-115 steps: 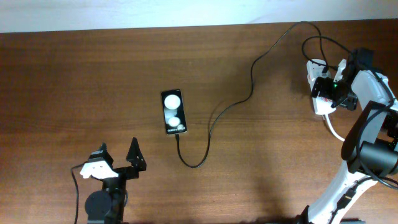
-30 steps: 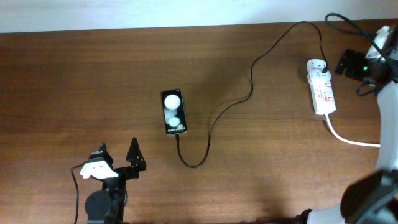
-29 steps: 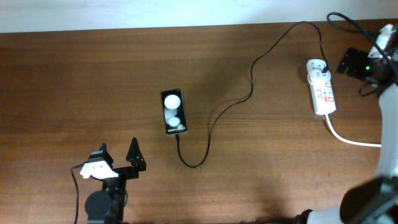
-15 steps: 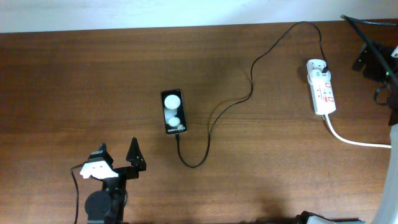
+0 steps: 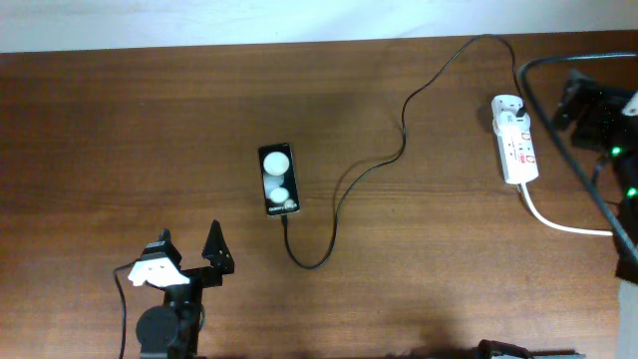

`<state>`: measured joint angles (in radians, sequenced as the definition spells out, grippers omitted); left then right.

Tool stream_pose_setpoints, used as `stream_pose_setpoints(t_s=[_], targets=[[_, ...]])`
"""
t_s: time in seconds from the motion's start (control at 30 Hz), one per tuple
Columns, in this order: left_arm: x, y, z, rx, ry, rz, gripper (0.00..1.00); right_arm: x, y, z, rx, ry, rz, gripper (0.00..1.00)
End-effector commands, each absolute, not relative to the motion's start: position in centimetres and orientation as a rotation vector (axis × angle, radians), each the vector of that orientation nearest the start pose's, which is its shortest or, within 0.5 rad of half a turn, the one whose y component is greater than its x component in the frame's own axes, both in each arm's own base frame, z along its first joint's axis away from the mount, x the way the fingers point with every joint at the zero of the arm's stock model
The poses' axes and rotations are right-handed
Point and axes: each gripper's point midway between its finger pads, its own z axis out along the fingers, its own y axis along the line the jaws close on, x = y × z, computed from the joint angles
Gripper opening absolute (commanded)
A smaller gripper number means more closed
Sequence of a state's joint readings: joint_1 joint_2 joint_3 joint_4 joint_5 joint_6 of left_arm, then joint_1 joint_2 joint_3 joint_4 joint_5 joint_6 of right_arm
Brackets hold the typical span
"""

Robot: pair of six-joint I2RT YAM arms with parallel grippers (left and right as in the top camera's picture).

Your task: Plug charger to phone and switch on socket

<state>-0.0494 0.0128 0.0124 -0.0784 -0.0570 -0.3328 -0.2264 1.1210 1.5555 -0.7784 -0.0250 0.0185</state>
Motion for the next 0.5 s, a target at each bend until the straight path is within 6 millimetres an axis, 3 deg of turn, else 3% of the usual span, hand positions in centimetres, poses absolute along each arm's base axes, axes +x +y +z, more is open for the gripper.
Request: stream_pose_setpoints(t_s=[0.0, 0.13, 0.27, 0.37, 0.47], targets=[[24.6, -0.1, 15.7, -0.27, 1.63, -0.225, 0.99, 31.3, -3.5, 44.5, 0.113, 1.849, -0.056, 0.99], [24.6, -0.1, 15.7, -0.27, 1.63, -0.225, 0.99, 28.5, -2.0, 46.5, 0.072, 1.773, -0.031, 0.99], [24.6, -0.1, 15.7, -0.27, 1.63, -0.225, 0.99, 26.7, -1.9, 46.4, 0.071, 1.75, -0.032, 0.99], [24.6, -0.1, 15.7, -0.27, 1.63, -0.225, 0.99, 25.5, -1.5, 43.9, 0.061, 1.776, -0.022, 0.99], [24.6, -0.1, 15.7, -0.27, 1.63, -0.225, 0.99, 24.4, 0.5, 41.0, -0.006, 1.809, 0.033, 0.98]])
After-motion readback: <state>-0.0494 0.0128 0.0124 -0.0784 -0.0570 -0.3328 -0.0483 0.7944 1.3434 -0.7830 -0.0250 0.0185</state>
